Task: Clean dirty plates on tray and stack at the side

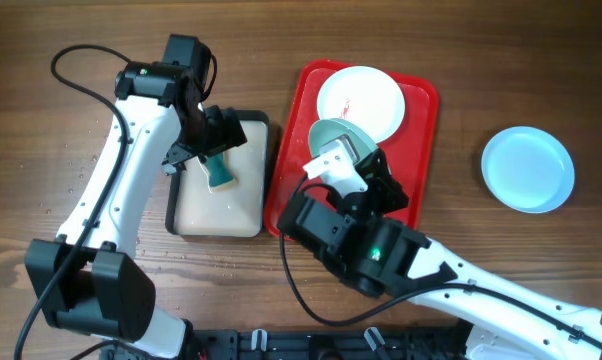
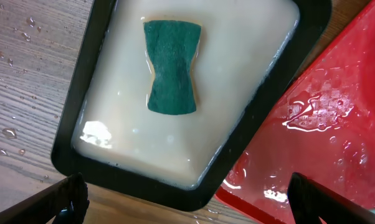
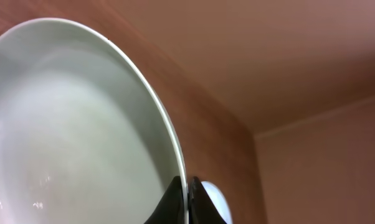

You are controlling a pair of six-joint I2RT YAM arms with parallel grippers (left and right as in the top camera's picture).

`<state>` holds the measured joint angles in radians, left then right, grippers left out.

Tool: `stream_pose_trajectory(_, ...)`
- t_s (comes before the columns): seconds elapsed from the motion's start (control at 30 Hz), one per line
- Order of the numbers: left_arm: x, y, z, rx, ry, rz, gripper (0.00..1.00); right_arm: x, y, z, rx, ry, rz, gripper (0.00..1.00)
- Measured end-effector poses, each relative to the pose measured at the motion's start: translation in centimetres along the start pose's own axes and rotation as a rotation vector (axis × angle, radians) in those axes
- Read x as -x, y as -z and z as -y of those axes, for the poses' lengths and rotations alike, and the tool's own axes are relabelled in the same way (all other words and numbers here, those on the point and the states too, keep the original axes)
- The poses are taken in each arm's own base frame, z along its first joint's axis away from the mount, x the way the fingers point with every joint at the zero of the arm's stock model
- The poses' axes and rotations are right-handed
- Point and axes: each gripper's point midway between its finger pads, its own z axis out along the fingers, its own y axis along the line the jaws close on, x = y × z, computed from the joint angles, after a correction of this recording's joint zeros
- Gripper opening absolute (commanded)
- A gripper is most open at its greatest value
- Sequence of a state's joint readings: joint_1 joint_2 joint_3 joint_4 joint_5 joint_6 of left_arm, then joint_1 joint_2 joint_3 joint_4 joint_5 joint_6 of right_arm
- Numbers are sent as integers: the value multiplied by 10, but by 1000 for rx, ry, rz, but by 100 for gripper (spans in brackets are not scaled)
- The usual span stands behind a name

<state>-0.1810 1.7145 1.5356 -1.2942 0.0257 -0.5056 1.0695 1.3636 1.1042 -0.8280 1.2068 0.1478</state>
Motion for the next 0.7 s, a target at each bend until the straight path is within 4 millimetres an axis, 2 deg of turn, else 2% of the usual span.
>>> stream_pose_trajectory(0.2,0,0,0,0,0,0,100,5,4,10,-66,43,24,4)
stream_pose_trajectory(0.63,0,0,0,0,0,0,100,5,4,11,-71,59,25,4)
stream_pose_trajectory(0.7,0,0,0,0,0,0,100,21,6,6,-53,-11,65,4)
